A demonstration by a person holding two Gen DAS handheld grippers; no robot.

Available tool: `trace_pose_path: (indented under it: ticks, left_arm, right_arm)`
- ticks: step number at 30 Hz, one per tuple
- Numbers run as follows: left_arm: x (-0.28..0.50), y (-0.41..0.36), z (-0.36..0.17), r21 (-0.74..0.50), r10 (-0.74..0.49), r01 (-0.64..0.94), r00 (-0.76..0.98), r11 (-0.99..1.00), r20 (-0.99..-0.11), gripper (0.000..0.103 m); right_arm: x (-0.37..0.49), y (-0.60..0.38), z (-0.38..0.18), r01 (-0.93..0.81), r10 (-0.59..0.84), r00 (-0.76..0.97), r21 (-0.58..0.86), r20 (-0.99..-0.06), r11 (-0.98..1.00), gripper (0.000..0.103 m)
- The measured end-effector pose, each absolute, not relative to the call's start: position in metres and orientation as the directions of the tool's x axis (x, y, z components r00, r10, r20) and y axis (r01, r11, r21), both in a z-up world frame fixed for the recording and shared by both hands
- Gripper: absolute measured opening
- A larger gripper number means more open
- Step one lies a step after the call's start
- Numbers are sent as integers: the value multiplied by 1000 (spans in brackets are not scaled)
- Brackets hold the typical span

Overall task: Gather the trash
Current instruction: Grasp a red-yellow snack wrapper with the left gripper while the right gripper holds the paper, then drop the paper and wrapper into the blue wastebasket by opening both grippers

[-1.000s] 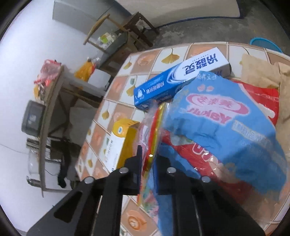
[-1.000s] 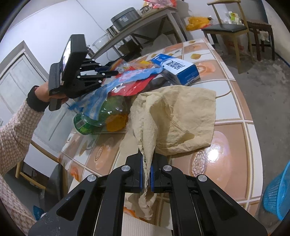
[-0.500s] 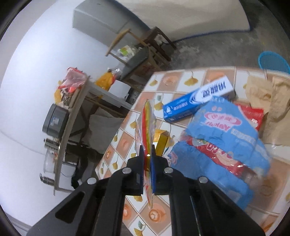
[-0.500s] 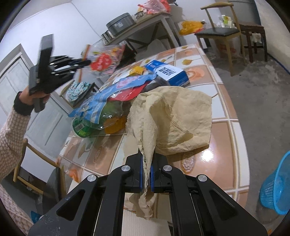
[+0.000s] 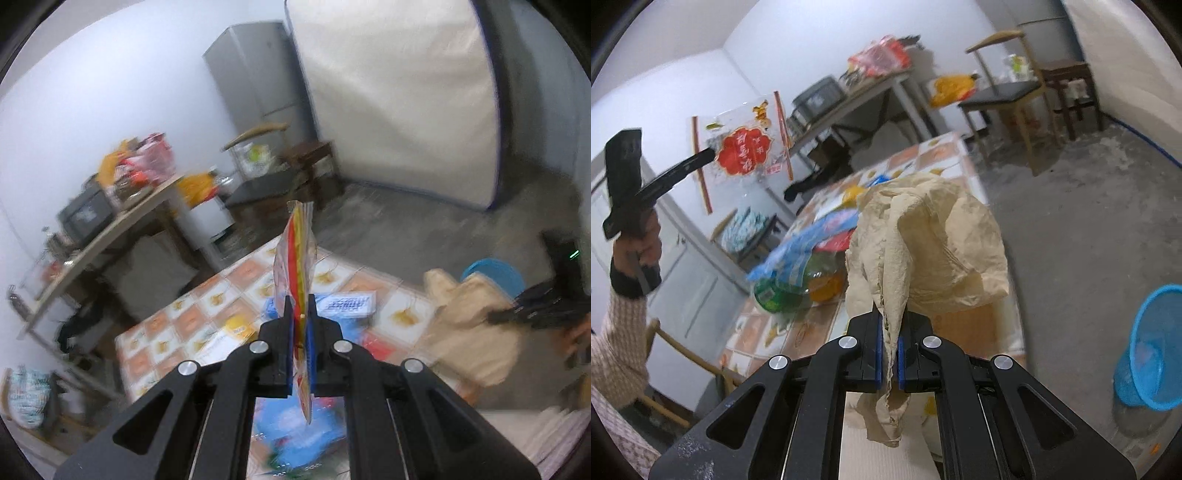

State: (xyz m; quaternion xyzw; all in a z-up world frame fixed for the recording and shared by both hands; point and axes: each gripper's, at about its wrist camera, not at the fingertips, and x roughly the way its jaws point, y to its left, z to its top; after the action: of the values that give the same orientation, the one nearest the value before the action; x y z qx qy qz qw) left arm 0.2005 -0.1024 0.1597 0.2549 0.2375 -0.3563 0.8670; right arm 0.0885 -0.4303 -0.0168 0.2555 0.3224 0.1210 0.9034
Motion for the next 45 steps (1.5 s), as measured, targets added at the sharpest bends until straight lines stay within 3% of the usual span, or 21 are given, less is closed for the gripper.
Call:
trace_pose_path:
  ticks: [5,11,19,25,34,35,37,38,39,41,45]
  left_arm:
    - [169,-180,150,129,-641,854,469,503,-608,5]
    - [131,-303,99,-3,-673,931,261,364,-692,5]
    - [92,-457,1,-126,-585,946,77,299,-807,5]
    - [98,-538,-86,-239,-471,906,-51,349,-881,5]
    - [115,-599,-179,-350,-395,839,-180,417,-901,6]
    - [117,-606,-189,-353,-384,836,-188,420,-904,7]
    - [120,-614,-205,-323,-335,841,-181,435,-925,19]
    - [125,-614,-213,-314,-321,840,-179,443,-930,34]
    - [127,-614,-218,-300,-308,840,-169,452,-936,41]
    - [133,-610,-222,-287,-308,835,-150,469,-940,42]
    - [139,-600,-220,-312,-327,817,-162,484,-931,43]
  right_arm:
    - [47,-479,-19,62,295,818,586,-494,808,4]
    - [-11,-542,-33,260,122,844,597,-523,759,4]
    - [-52,-621,-80,503,-49,775,569,-630,651,4]
    - [-37,-665,-139,599,-51,712,568,-700,564,4]
    - [-13,-724,-227,731,-36,585,507,-811,457,5]
    - [-9,-728,-235,740,-32,570,497,-821,453,8]
    - [0,-737,-252,763,-30,535,467,-844,447,9]
    - [6,-742,-264,773,-32,517,451,-855,446,13]
    - [6,-744,-270,780,-31,506,442,-862,444,16]
    - [8,-748,-283,799,-30,486,430,-873,421,26]
    - [1,-752,-298,816,-10,478,440,-878,375,37]
